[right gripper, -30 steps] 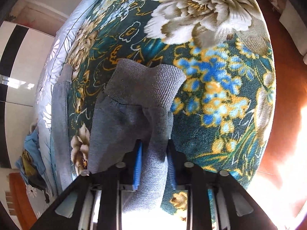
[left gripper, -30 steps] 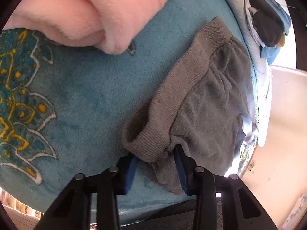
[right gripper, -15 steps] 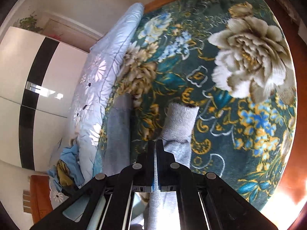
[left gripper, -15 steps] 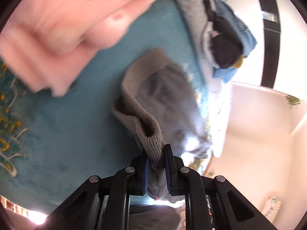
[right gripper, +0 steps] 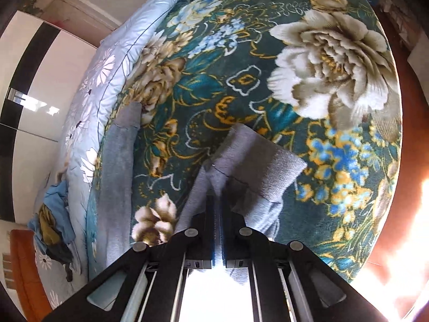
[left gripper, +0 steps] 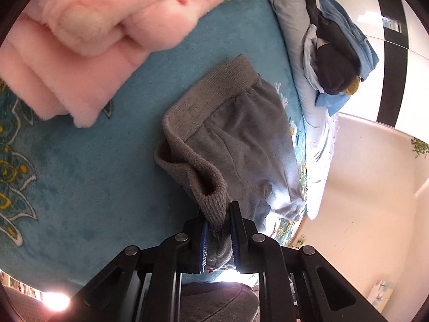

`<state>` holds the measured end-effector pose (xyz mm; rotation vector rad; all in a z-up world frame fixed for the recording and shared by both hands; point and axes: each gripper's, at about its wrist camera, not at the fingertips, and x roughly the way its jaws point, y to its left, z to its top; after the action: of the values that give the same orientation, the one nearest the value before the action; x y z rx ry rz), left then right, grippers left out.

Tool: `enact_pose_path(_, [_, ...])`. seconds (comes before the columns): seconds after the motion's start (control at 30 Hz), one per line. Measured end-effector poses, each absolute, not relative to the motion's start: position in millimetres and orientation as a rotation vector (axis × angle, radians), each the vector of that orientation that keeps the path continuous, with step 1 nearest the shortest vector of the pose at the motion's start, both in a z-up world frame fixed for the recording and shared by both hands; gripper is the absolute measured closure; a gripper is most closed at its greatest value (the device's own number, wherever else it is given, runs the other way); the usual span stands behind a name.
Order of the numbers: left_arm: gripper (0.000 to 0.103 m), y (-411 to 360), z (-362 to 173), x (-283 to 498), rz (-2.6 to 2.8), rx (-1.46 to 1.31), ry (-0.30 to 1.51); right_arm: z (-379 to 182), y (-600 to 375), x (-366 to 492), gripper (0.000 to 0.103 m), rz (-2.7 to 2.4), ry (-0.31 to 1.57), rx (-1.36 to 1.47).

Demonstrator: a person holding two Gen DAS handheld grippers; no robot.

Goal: Fold clothes

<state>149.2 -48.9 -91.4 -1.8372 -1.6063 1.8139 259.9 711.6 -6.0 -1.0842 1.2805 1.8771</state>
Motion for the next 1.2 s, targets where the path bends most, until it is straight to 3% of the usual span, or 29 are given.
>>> enact_pose_path(0.07, [0.087,-48,-92,148,1.815,-1.842,-1.603,-12,712,273,0.079,1.851,1.283,-1.067])
enact_pose_path(0.1, [0.087,-47,-92,148,1.818,-1.845,-1.598,-15,713,279,0.065,1.837,1.292,-1.059])
enact_pose_path(0.13, [0.087,-47,-92,148,1.819,-1.848,-1.595,-18,713,285,0.062,1.824,1.300,-1.052])
enact_pose_path(0.5, [0.086,-38,-105,138,1.826,-1.892,-1.582,-51,712,284,0.062,1.773,1.298,-1.144])
enact_pose_path(0.57, [0.086,-38,-105,139,1.831,-1.899,-1.579,-58,712,279,0.062,1.755,1.299,-1.147])
enact_pose_path(0.6, [0.086,-38,-105,139,1.833,-1.902,-1.579,-59,712,277,0.068,1.759,1.298,-1.146])
enact_pose_path(0.63, [0.086,-38,-105,140,1.833,-1.906,-1.579,-60,711,275,0.079,1.762,1.296,-1.145])
enact_pose_path(0.73, [0.086,-39,-105,140,1.841,-1.911,-1.578,-57,710,269,0.095,1.783,1.275,-1.151])
enact_pose_path(0.97, [0.087,-45,-89,146,1.934,-1.848,-1.555,-9,711,298,0.098,1.883,1.321,-0.926])
enact_pose_path(1.2, [0.087,-43,-90,143,1.869,-1.856,-1.592,7,717,294,0.098,1.867,1.408,-0.887])
